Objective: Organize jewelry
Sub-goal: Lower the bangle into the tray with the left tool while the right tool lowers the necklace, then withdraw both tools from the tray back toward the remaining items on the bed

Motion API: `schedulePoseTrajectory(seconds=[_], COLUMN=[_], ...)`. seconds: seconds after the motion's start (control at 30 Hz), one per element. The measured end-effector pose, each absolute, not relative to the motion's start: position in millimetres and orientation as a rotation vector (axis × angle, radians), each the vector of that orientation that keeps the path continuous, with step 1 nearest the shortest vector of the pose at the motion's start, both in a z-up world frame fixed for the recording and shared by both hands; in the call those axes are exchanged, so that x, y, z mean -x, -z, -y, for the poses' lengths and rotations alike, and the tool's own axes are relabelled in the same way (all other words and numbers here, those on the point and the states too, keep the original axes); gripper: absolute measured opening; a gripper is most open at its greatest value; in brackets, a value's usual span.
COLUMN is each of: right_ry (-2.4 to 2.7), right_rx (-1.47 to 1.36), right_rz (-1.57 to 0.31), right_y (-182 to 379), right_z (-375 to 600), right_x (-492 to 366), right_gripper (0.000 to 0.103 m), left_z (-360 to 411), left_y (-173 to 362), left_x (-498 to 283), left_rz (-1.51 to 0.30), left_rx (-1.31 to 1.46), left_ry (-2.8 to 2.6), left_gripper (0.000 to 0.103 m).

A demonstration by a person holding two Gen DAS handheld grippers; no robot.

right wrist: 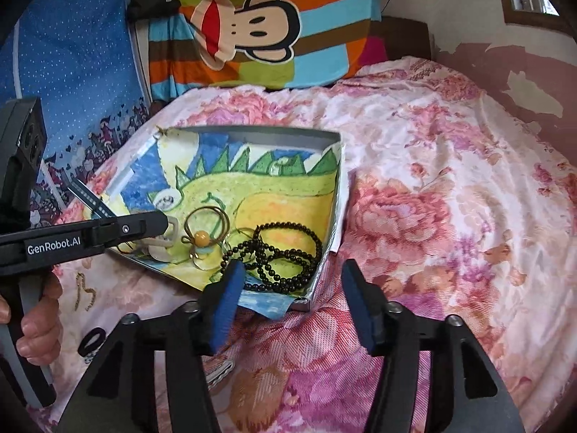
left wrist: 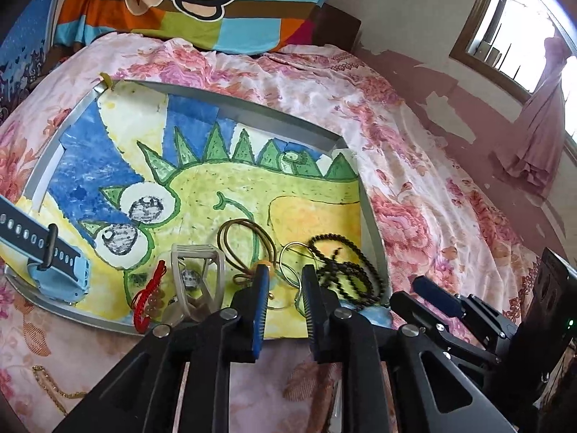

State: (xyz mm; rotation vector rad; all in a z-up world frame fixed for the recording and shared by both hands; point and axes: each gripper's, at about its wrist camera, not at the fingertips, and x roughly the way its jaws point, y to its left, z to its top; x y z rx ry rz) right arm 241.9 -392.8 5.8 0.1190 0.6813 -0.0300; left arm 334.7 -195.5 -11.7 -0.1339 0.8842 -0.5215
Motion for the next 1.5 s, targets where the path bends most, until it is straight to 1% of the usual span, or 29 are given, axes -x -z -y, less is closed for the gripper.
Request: schedulePoseTrajectory(seconds=[0.03, 0.07, 0.13, 0.17, 0.2, 0.23, 0.27, 0.3, 0.33, 0.37, 0.4, 0.43, 0.5, 0.6, 0.67, 0.87, 1.03, 1.27, 1.5], right_ry=[0.037, 0.044, 0.052, 0.055, 0.057, 0.060, 0.063, 0.064, 0.061, 0.059, 0.054, 0.051, 0.048, 0.040, 0.042, 0.047, 0.038, 0.019, -0.001], right_rx=[-0.114, -0.109, -0.104, -0.104, -0.103, -0.102, -0.102, -0.103, -0.108, -0.112, -0.115, -0.115, -0.116, -0.130, -0.134, -0.116, -0.099, -0.056, -0.033], right_rz=[-0.670, -0.660, -0.636, -0.625, -0.613, -0.601, -0.592, -0.579, -0.562, -0.552, -0.533, -0.518, -0.498, -0.473, -0.466, -0.451, -0.446, -0.462, -0.525], right_y=[-10.0, -14.2, -23.8, -28.5, -33.1, -37.6, -40.9, -45.1, -50.1, -52.9, -57.4, -60.6, -64.8, -71.3, -73.6, -80.8, -86.3, -79.9, -58.2], right_z=[391.9, 391.0, 389.0, 387.9, 386.7, 385.6, 384.4, 382.9, 380.8, 379.8, 377.5, 375.5, 371.6, 366.0, 361.9, 348.5, 340.3, 326.4, 315.8], right_x=[-237.3, -232.4, -221.4, -215.6, -209.5, -203.7, -199.0, -192.2, -183.4, -178.4, -169.2, -161.9, -149.7, -129.7, -120.4, -92.5, -74.7, -55.6, -44.0], right_gripper=[0.059, 0.060, 0.064, 0.068, 0.072, 0.077, 0.078, 0.082, 0.089, 0.093, 0.097, 0.100, 0.101, 0.101, 0.101, 0.102, 0.101, 0.101, 0.101], left_z=[195.5, 194.7, 193.0, 191.1, 188.1, 185.3, 181.7, 177.1, 171.7, 167.4, 163.1, 159.4, 149.1, 135.3, 125.7, 104.3, 90.3, 57.4, 22.1], left_y=[9.7, 6.9, 1.6, -2.1, -6.5, -10.2, -14.5, -19.6, -24.7, -30.0, -34.9, -38.6, -49.0, -61.0, -69.9, -85.6, -86.8, -71.4, -45.2], left_x=[-332.7, -329.6, -324.3, -320.3, -314.9, -311.2, -306.7, -300.9, -295.1, -288.8, -282.3, -277.7, -260.6, -238.2, -221.3, -185.0, -161.6, -133.5, -113.4], left_rz=[-0.879, -0.873, -0.861, -0.852, -0.838, -0.827, -0.810, -0.786, -0.764, -0.750, -0.740, -0.731, -0.691, -0.637, -0.600, -0.543, -0.537, -0.563, -0.622], left_rx=[0.132, 0.131, 0.132, 0.135, 0.139, 0.146, 0.156, 0.167, 0.175, 0.174, 0.167, 0.163, 0.147, 0.128, 0.113, 0.073, 0.046, 0.067, 0.086], left_ry=[0.523, 0.526, 0.527, 0.526, 0.524, 0.519, 0.511, 0.500, 0.495, 0.492, 0.484, 0.477, 0.452, 0.427, 0.408, 0.369, 0.345, 0.308, 0.259], left_gripper=[0.019, 0.020, 0.026, 0.033, 0.045, 0.053, 0.067, 0.071, 0.072, 0.074, 0.080, 0.082, 0.093, 0.099, 0.102, 0.103, 0.103, 0.103, 0.103])
